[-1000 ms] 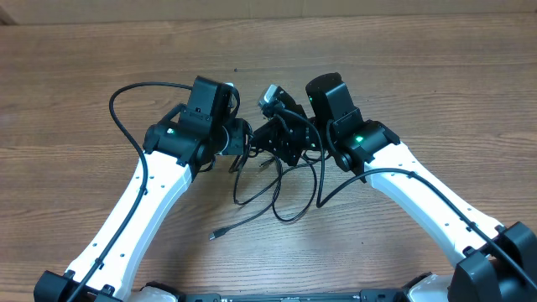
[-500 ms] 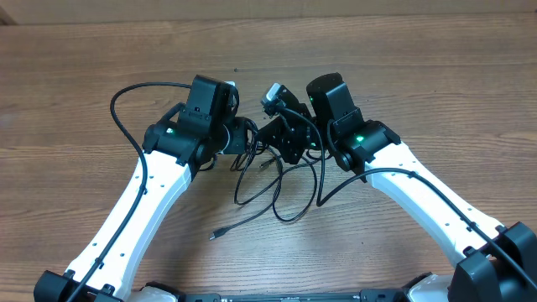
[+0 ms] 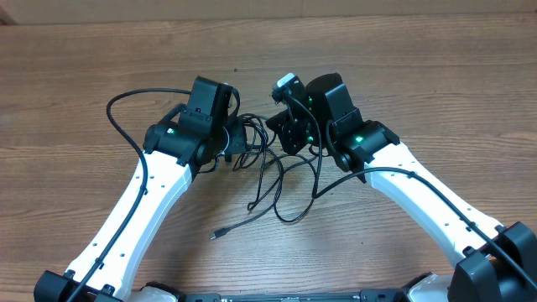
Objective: Untangle cables
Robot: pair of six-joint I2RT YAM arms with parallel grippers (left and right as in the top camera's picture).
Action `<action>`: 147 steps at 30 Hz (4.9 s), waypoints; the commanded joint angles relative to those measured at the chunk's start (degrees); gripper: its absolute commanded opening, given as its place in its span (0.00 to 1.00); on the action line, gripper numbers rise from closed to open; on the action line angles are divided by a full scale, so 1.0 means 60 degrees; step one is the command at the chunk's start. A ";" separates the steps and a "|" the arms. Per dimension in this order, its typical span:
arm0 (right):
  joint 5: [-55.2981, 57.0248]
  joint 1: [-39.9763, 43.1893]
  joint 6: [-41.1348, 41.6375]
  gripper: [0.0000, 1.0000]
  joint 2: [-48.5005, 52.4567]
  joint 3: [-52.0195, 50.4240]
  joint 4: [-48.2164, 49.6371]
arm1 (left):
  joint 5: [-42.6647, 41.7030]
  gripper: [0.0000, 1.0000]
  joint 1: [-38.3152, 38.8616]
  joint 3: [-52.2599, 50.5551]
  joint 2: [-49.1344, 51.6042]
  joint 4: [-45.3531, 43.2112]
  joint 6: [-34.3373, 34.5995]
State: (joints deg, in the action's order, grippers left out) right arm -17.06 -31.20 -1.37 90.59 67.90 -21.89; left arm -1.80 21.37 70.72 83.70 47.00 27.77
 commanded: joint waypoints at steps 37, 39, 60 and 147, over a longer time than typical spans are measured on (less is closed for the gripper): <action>0.2430 0.0980 0.3461 0.18 -0.0120 0.0062 -0.0572 | 0.0801 0.04 -0.0004 0.0113 0.0007 0.0055 0.0739; 0.0743 0.0980 0.2142 0.35 -0.0120 0.0062 -0.0237 | 0.0801 0.04 -0.0004 0.0113 0.0007 0.0055 0.0597; -0.2463 0.0528 0.0117 0.68 -0.0120 0.0062 -0.0233 | 0.0532 0.04 0.0015 0.0113 0.0007 -0.0131 0.0590; -0.4022 0.1038 -0.0823 0.50 0.0488 0.0055 -0.0055 | -0.0066 0.04 0.0015 0.0113 0.0007 -0.0277 -0.0135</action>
State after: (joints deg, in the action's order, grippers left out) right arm -40.12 -24.12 -4.29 93.30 67.92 -22.26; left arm -0.86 21.63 70.74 83.70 45.58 28.80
